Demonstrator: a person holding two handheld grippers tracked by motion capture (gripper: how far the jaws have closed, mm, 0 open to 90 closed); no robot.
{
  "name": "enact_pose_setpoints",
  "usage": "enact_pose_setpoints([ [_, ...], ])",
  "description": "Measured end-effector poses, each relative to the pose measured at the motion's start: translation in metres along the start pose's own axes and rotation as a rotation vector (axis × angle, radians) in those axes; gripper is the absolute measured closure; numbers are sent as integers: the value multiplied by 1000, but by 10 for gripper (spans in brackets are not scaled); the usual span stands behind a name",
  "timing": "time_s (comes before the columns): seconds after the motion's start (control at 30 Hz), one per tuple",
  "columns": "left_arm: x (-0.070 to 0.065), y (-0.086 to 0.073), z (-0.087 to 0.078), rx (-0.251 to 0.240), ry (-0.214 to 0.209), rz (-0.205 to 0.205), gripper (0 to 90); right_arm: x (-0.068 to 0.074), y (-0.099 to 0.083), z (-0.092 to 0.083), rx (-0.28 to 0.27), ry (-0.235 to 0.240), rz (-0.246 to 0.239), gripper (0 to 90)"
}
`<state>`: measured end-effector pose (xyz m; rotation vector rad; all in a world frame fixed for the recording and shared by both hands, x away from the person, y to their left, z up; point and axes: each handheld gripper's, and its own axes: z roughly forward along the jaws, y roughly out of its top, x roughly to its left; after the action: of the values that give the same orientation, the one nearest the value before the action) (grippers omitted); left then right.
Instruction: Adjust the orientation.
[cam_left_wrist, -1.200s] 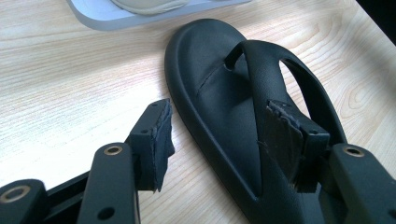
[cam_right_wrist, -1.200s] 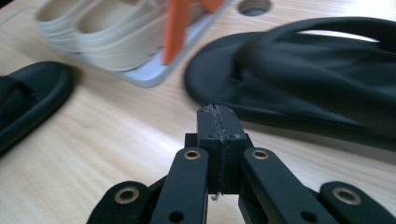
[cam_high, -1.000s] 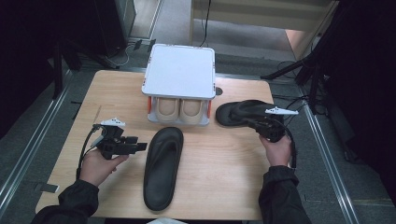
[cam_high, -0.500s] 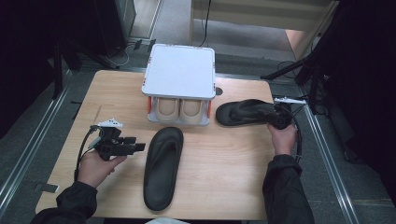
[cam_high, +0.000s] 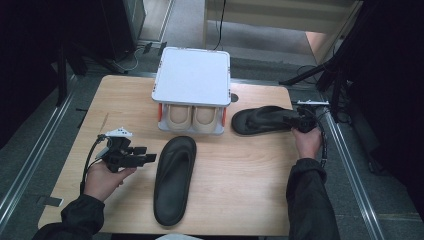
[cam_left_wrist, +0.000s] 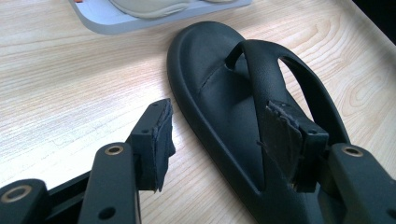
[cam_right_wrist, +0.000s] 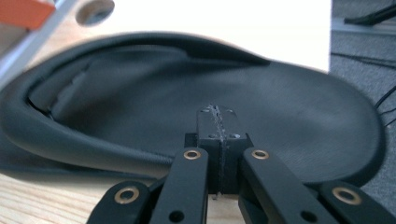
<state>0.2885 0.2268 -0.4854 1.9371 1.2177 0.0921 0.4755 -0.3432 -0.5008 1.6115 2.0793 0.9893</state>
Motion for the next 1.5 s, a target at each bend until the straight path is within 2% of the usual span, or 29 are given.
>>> enact_pose_setpoints([
  [0.1, 2, 0, -1, -7, 1, -7, 433, 0, -2, -1, 6, 1, -1, 900],
  [0.2, 2, 0, -2, -8, 3, -6, 434, 3, -5, -4, 18, -3, -23, 900],
  [0.37, 2, 0, -2, -17, 4, -13, 433, 10, -13, -11, 20, 7, -30, 900],
  [0.67, 7, 2, -3, -40, -5, -19, 434, 35, -29, -21, 25, 7, -70, 900],
  [0.83, 10, 4, -2, -27, 15, -6, 434, 46, -36, -26, 26, 14, -74, 900],
  [1.07, 12, 7, 0, -15, 13, -2, 433, 63, -46, -31, 18, 33, -96, 900],
  [1.13, 12, 8, 0, -13, 11, -1, 434, 66, -49, -32, 20, 39, -81, 900],
  [1.4, 13, 10, 4, -12, 5, -2, 434, 78, -56, -36, 13, 56, -78, 900],
  [1.5, 13, 12, 5, -5, 22, 10, 434, 82, -58, -37, 9, 65, -69, 900],
])
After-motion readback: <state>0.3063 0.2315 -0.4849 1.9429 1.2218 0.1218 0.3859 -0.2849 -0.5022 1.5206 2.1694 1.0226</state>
